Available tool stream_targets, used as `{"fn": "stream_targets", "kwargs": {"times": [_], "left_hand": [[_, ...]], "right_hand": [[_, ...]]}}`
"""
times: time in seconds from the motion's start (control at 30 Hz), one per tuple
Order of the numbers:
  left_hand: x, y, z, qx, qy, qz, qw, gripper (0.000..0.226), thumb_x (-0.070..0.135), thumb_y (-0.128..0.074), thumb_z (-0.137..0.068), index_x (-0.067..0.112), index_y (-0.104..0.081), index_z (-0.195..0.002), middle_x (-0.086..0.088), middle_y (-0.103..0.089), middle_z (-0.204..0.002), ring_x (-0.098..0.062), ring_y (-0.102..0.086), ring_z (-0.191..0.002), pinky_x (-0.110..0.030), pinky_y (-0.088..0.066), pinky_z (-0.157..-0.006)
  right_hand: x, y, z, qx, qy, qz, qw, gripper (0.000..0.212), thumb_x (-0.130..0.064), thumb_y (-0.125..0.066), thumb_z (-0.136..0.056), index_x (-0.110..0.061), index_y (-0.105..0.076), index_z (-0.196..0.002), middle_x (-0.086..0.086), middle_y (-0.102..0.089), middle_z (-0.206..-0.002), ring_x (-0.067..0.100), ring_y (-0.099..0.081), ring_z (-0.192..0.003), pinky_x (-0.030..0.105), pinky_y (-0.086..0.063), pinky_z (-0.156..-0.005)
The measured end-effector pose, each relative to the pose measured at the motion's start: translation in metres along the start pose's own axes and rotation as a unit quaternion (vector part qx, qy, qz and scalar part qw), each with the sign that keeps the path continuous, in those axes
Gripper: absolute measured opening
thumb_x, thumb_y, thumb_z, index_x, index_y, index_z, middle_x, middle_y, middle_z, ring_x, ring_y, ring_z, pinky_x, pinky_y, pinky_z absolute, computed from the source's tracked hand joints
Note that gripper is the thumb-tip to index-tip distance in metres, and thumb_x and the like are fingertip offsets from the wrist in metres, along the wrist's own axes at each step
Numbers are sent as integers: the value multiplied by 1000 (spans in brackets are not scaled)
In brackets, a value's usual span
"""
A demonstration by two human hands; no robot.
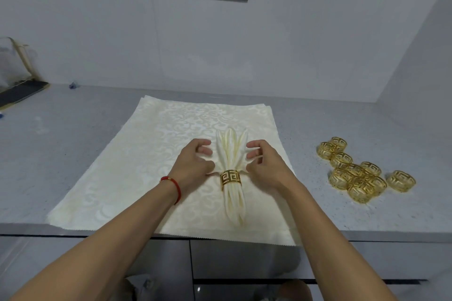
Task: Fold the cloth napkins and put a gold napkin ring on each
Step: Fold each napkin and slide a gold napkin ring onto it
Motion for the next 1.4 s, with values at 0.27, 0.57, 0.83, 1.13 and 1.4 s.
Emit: {"fn": "stream_targets", "kwargs": {"times": [0.27,0.57,0.83,1.13,1.4], "left_hand": [[16,-7,-25,60,-25,-16,998,40,31,-73,-85,29,-61,-124,2,-58,-95,-16,-62,-84,-38,-56,-84],[11,11,-16,86,-53,-11,995,20,29,-67,-90,32,-64,-110,0,-64,-100,-13,-65,-67,-31,-54,-64],[19,4,-5,75,-49,5,996,33,25,-57,-96,28,-53,-129,1,-62,-104,-15,-64,-67,-27,-52,-65],[38,-14,-1,85,-75,1,994,29,23,-52,-98,25,-50,-127,-2,-60,-108,-12,-65,-63,-29,-57,-71],[71,-129,-39,-38,-169,-106,979,39,36,-40,-103,24,-44,-140,2,-51,-136,-16,-56,-119,-38,-49,-102]], "right_hand": [[-13,-5,-27,117,13,-96,988,25,-26,-59,-100,-30,-60,-125,-9,-56,-101,14,-59,-96,40,-52,-94],[-18,1,6,156,-44,7,987,44,-42,-49,-102,-18,-44,-140,4,-61,-126,25,-61,-112,42,-49,-98],[-38,-40,54,99,-8,272,957,71,-57,-65,-86,-15,-27,-130,3,-65,-106,31,-67,-97,38,-50,-78],[-28,-28,51,113,33,212,970,55,-38,-68,-86,-19,-29,-121,2,-58,-102,24,-56,-81,35,-44,-69],[0,100,18,235,27,163,958,50,-42,-67,-90,-25,-28,-115,3,-63,-94,29,-63,-81,37,-43,-64]]}}
Point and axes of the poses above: each hand's wrist, its own z-axis away from the middle knuckle, its own y-axis out of the back of the hand, x = y × z, the point moved 5 cm from there along -z, towards the middle knuckle
